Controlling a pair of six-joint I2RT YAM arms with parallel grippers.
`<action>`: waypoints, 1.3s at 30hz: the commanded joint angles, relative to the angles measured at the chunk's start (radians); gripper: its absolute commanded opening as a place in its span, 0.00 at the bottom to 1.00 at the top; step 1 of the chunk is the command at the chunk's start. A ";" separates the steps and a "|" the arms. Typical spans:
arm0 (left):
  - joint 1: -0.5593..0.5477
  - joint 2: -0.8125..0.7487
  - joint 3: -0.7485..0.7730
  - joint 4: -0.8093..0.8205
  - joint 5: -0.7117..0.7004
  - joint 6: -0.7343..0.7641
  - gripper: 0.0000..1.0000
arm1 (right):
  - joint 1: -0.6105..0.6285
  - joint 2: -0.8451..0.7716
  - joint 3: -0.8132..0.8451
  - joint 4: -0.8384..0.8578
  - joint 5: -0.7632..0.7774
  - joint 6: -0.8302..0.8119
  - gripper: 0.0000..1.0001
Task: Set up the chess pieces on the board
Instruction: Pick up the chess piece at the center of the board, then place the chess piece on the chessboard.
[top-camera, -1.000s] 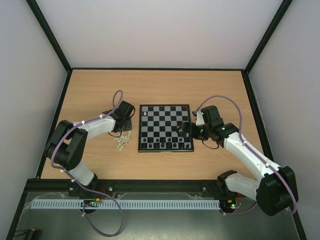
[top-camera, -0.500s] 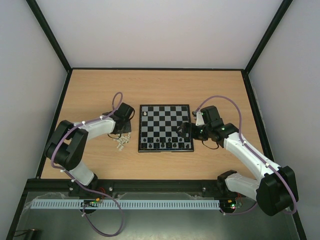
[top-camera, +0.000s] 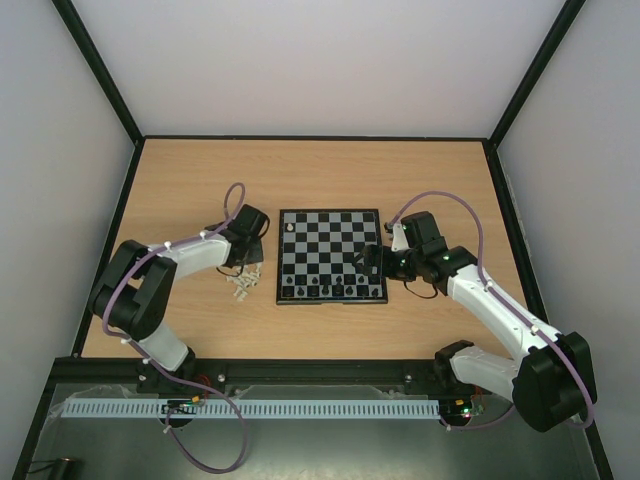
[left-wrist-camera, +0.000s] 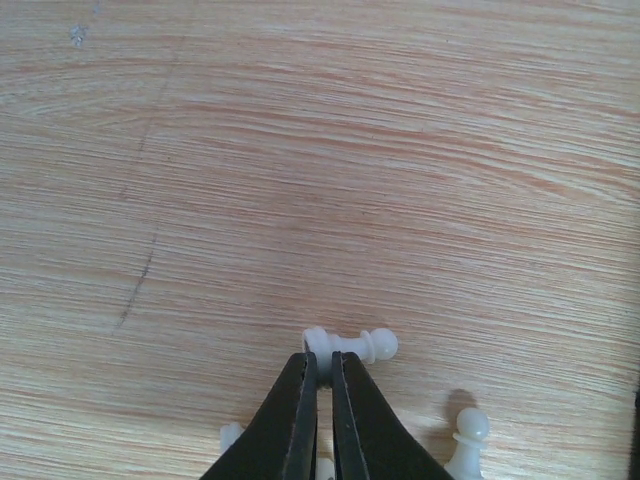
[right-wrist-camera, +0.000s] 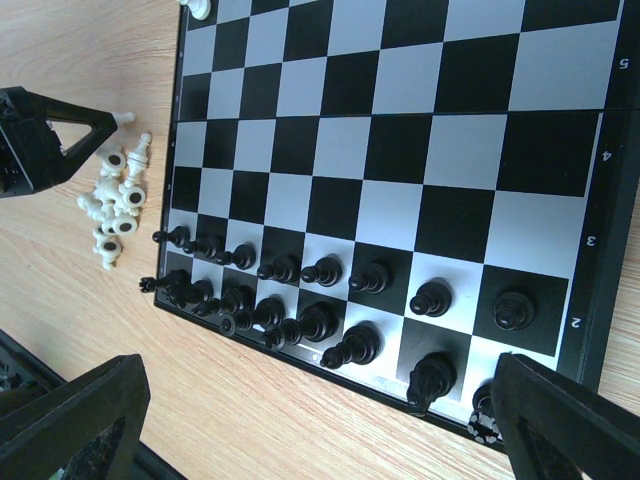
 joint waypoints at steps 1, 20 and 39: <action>0.011 0.003 -0.003 -0.009 -0.001 -0.005 0.02 | 0.009 -0.002 -0.012 -0.025 -0.010 -0.014 0.95; 0.087 -0.183 -0.033 0.053 0.182 0.015 0.02 | 0.009 0.014 0.009 -0.031 -0.021 -0.013 0.97; 0.108 -0.402 -0.098 0.267 0.847 -0.053 0.02 | 0.145 0.264 0.321 0.098 -0.215 0.090 0.50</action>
